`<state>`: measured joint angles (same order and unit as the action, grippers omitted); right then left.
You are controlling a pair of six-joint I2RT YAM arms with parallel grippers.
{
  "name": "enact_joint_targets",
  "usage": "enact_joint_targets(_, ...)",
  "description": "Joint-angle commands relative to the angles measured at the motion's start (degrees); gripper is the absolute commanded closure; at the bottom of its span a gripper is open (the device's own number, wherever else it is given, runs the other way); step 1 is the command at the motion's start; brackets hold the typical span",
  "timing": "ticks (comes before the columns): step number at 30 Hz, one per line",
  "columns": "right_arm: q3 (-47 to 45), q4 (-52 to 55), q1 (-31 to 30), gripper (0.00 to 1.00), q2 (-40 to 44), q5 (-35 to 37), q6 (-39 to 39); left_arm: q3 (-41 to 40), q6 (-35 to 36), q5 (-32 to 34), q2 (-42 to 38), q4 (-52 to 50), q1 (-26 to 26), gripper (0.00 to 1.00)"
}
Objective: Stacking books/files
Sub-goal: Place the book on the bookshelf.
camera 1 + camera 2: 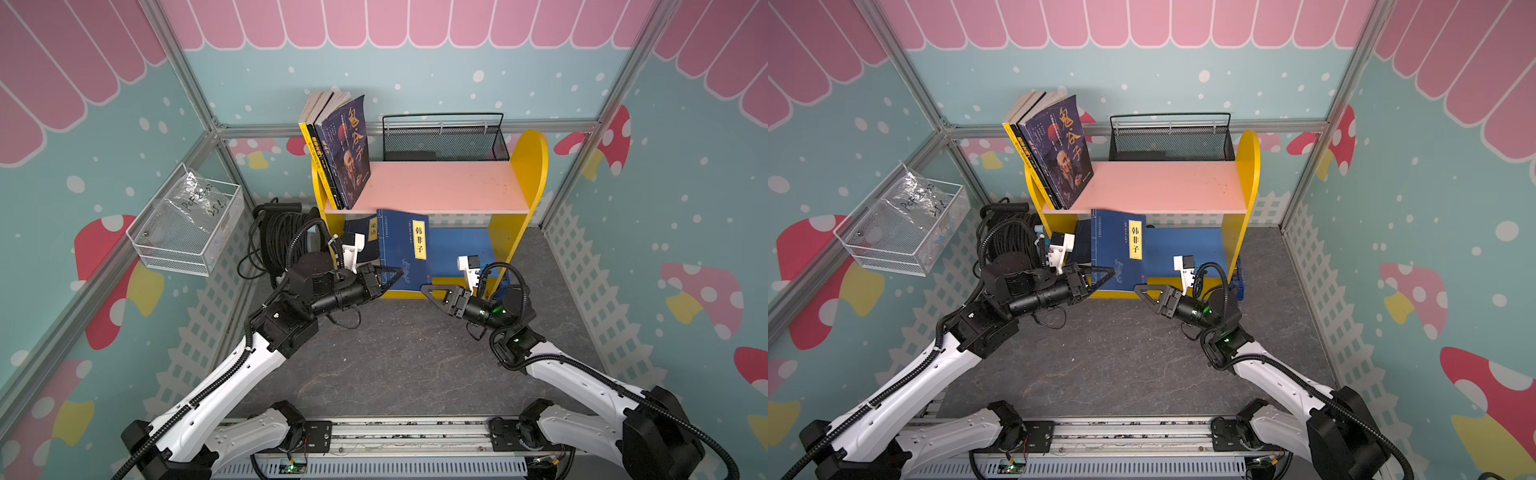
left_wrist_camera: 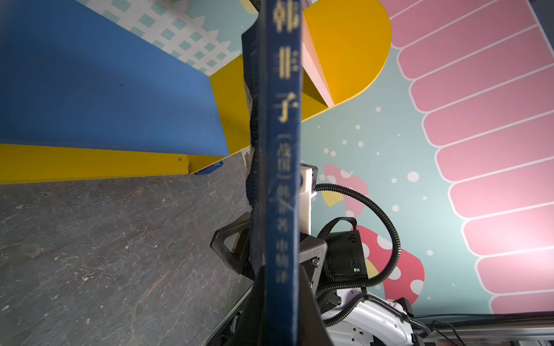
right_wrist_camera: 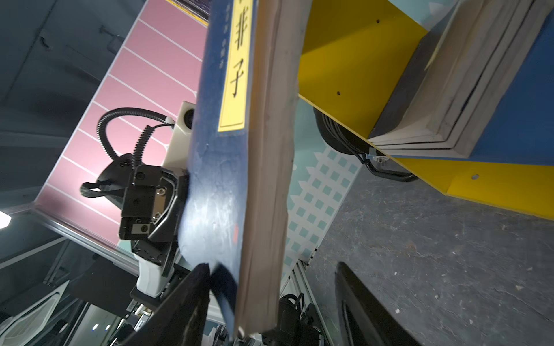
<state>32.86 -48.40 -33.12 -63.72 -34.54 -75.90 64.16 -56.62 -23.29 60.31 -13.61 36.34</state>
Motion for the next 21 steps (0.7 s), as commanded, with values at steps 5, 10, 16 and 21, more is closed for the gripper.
enact_joint_targets(5, -1.1, -15.0, -0.4, 0.47, -2.1, -1.1, -6.6, -0.8, -2.5, -2.9, -1.6, 7.0, -0.2, 1.00)
enact_joint_targets(10, -3.4, -19.0, -0.4, 0.63, -1.7, 0.5, -9.3, -0.7, -2.5, -2.8, -1.8, 7.4, -0.3, 1.00)
enact_joint_targets(16, -4.8, -20.2, -0.4, 0.80, -0.3, 1.4, -10.5, -0.9, -2.5, -3.1, -1.8, 7.6, -0.7, 1.00)
enact_joint_targets(21, -5.5, -23.6, -0.4, 0.81, -0.5, 2.0, -12.4, -1.7, -3.5, -4.6, -1.4, 9.0, -0.7, 1.00)
